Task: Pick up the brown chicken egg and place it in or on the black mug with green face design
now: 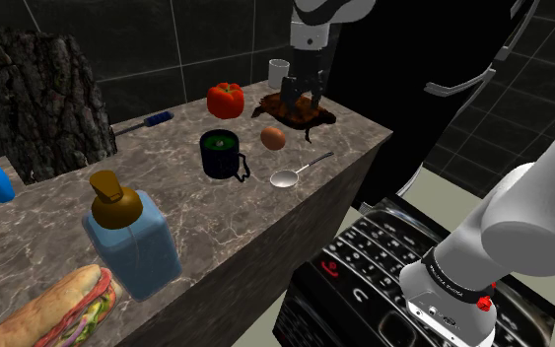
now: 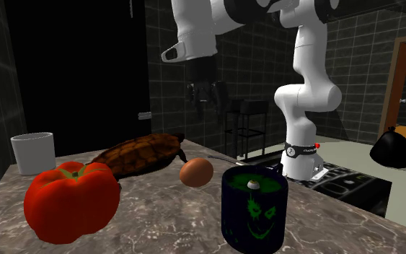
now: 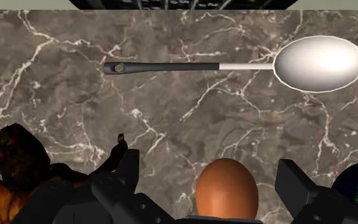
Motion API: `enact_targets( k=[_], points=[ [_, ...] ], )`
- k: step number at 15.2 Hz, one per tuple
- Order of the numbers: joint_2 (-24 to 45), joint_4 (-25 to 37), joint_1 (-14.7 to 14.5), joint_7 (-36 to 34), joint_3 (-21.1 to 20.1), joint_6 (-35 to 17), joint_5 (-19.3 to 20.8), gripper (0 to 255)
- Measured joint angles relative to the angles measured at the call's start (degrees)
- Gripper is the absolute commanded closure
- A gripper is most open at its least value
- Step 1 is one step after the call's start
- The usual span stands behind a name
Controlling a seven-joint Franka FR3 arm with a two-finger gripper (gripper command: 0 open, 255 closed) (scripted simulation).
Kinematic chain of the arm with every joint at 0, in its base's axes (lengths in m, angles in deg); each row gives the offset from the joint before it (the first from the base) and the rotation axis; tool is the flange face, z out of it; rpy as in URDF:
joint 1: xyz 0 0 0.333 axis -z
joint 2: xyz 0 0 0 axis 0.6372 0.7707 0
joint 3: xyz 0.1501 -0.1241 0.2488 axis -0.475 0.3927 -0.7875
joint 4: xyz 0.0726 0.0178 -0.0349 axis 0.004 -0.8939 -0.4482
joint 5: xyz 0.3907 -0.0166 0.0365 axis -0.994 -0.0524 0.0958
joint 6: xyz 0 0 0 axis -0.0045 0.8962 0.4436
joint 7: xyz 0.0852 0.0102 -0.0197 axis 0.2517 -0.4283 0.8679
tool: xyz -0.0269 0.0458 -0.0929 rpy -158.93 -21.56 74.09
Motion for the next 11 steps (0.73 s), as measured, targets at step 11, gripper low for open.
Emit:
enact_targets(
  k=[11],
  points=[
    [19.6,13.8,-1.3,-1.1,-1.3,-3.1,-1.7,0]
  ],
)
